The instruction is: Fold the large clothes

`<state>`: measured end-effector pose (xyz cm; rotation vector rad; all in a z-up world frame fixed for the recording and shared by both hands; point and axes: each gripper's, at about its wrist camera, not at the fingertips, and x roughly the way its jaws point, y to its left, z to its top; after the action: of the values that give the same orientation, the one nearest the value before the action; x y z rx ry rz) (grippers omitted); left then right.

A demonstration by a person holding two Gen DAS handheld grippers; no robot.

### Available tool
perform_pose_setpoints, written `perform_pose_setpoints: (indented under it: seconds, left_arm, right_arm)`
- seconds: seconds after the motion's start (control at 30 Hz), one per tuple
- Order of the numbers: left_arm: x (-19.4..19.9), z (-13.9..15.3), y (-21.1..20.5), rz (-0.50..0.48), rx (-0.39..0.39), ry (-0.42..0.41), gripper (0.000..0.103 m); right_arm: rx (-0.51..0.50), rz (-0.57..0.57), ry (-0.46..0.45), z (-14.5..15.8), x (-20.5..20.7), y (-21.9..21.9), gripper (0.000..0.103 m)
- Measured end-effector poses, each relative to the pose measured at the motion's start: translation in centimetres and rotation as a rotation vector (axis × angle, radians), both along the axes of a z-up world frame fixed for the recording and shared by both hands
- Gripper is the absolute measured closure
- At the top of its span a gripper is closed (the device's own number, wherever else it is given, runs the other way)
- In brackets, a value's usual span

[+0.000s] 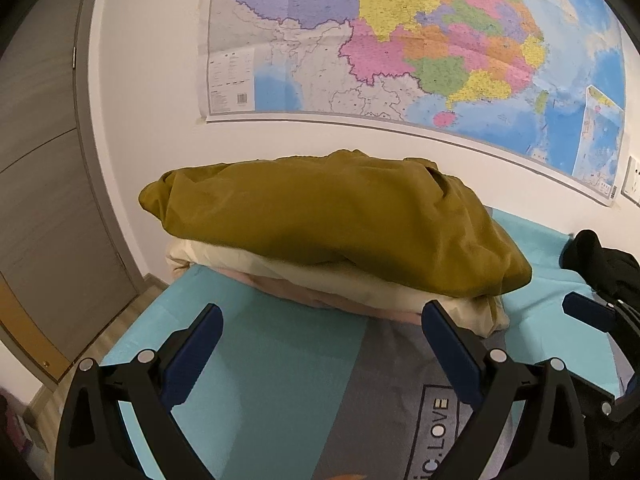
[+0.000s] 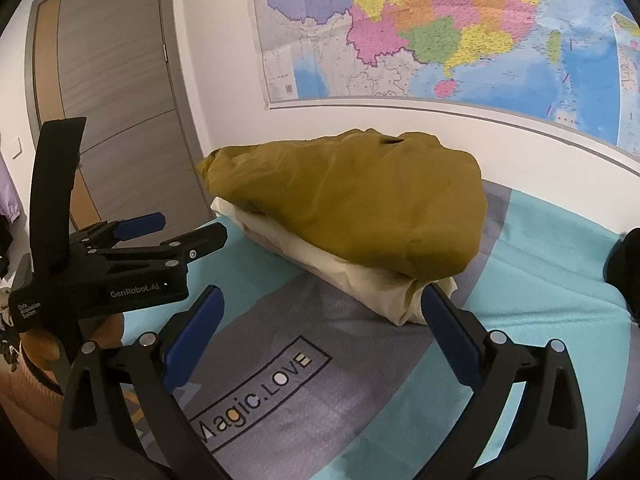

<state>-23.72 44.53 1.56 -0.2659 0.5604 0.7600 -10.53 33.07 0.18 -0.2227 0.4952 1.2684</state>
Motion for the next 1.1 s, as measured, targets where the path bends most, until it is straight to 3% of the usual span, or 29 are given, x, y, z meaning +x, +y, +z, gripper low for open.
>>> perform_pose_setpoints:
  seconds: [1.1]
  left_arm:
    - [-1.2, 0.4, -3.5, -0.028, 0.043, 0.009, 0.007]
  right_arm:
    - [0.029, -0.016, 0.016, -0.4, -1.0, -2.8, 0.006]
